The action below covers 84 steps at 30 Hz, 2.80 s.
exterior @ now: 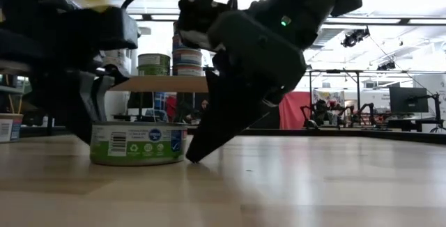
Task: Stack canned seafood by type on shelf
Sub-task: Stack the green-white tuna can on top of the green-white tuna cans on the shelf
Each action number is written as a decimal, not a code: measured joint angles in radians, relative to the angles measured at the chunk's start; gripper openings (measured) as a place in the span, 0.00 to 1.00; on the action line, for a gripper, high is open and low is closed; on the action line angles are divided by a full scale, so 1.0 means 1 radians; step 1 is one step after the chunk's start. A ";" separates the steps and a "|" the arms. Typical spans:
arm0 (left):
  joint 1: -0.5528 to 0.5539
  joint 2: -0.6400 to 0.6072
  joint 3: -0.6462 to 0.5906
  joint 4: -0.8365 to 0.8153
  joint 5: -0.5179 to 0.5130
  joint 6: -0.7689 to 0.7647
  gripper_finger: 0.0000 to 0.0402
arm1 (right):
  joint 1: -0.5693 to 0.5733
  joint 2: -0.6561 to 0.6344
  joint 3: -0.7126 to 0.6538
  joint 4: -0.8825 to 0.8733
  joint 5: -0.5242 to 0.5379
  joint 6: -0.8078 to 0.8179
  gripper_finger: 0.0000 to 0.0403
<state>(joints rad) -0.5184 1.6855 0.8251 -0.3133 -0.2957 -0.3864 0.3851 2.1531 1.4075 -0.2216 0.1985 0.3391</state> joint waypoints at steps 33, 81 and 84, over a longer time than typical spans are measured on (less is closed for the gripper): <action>-0.008 0.032 -0.045 0.119 -0.028 -0.003 0.00 | 0.006 -0.003 0.218 -0.140 0.044 -0.279 0.00; -0.042 -0.168 -0.040 -0.253 -0.056 -0.279 0.00 | -0.141 -0.165 0.268 -0.278 -0.022 -0.497 0.00; -0.099 -0.282 -0.083 -0.229 -0.071 -0.486 0.00 | -0.193 -0.192 0.274 -0.310 -0.280 -0.501 0.00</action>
<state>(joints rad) -0.6169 1.4036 0.7424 -0.5424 -0.3667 -0.8728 0.1916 1.9608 1.6813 -0.5320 -0.0815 -0.1615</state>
